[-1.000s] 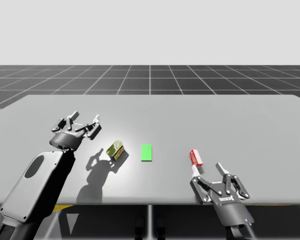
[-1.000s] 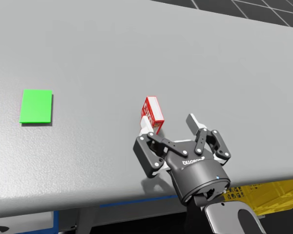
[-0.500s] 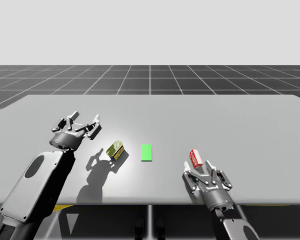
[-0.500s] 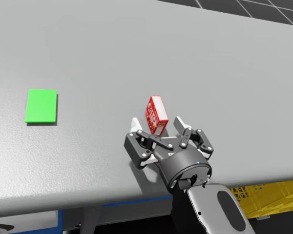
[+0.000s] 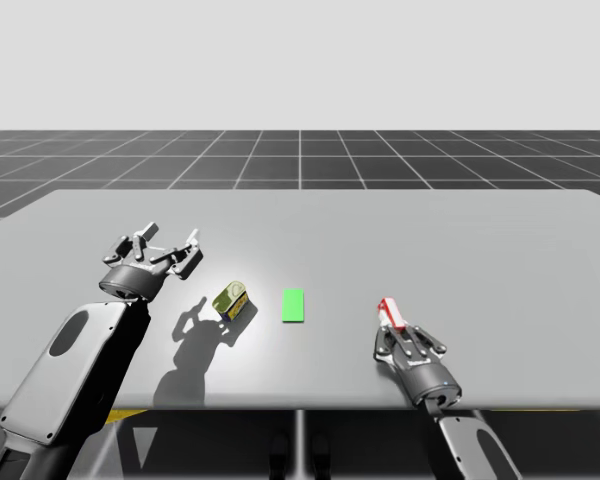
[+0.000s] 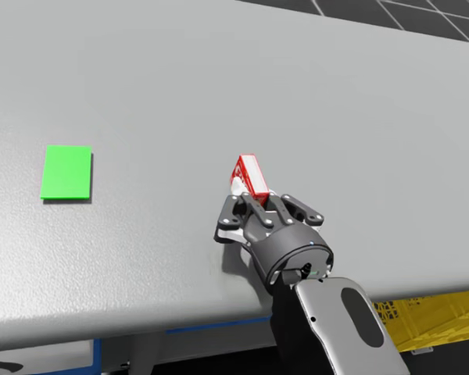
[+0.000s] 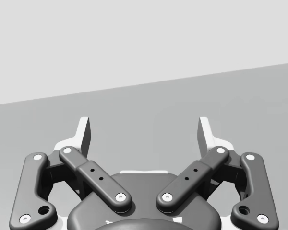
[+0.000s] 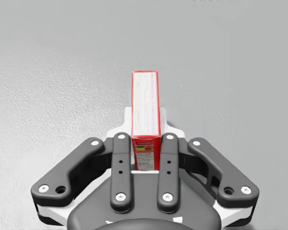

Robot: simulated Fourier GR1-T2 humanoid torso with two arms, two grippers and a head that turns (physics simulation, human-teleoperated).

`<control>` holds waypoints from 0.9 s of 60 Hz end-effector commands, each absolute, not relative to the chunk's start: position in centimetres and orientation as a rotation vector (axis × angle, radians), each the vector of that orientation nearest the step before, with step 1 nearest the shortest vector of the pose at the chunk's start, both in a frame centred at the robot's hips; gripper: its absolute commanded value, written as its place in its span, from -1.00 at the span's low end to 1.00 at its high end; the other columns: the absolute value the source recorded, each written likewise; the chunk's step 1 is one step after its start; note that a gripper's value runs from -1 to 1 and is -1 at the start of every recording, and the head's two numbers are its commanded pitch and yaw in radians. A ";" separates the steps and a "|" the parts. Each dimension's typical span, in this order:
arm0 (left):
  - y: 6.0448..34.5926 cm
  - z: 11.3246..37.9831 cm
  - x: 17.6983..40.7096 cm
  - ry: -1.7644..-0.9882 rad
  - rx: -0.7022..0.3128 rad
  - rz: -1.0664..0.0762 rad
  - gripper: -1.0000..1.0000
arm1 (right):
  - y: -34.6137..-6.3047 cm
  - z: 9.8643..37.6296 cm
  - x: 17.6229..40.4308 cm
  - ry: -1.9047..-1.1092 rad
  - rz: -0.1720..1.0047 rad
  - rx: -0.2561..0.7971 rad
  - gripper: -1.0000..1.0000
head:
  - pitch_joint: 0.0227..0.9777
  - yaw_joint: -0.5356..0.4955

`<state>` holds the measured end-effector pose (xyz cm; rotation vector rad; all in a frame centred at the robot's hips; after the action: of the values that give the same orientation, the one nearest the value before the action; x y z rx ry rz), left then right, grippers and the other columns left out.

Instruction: Look at the card. If it is red, pick the object on the left. If it is green, pick the object on the right.

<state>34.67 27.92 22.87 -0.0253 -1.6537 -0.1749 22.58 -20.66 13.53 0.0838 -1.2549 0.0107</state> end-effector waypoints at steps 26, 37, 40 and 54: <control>27.7 22.8 34.6 -1.650 -0.024 -0.179 -1.00 | -20.8 12.9 22.4 -1.228 -0.009 0.032 0.99 | 0.35 -0.69; 27.7 22.8 34.6 -1.650 -0.024 -0.179 -1.00 | -20.8 12.8 22.4 -1.231 -0.009 0.027 1.00 | 0.10 -0.74; 27.7 22.8 34.6 -1.650 -0.024 -0.179 -1.00 | -20.8 12.8 22.4 -1.234 -0.008 0.026 1.00 | 0.05 -0.74; 27.6 22.6 34.4 -1.649 -0.025 -0.176 -1.00 | -21.0 13.5 22.5 -1.269 0.006 0.014 1.00 | -0.02 -0.74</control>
<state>34.49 27.60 22.70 -0.0248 -1.6497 -0.1779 22.41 -20.00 13.45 0.0788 -1.2623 0.0533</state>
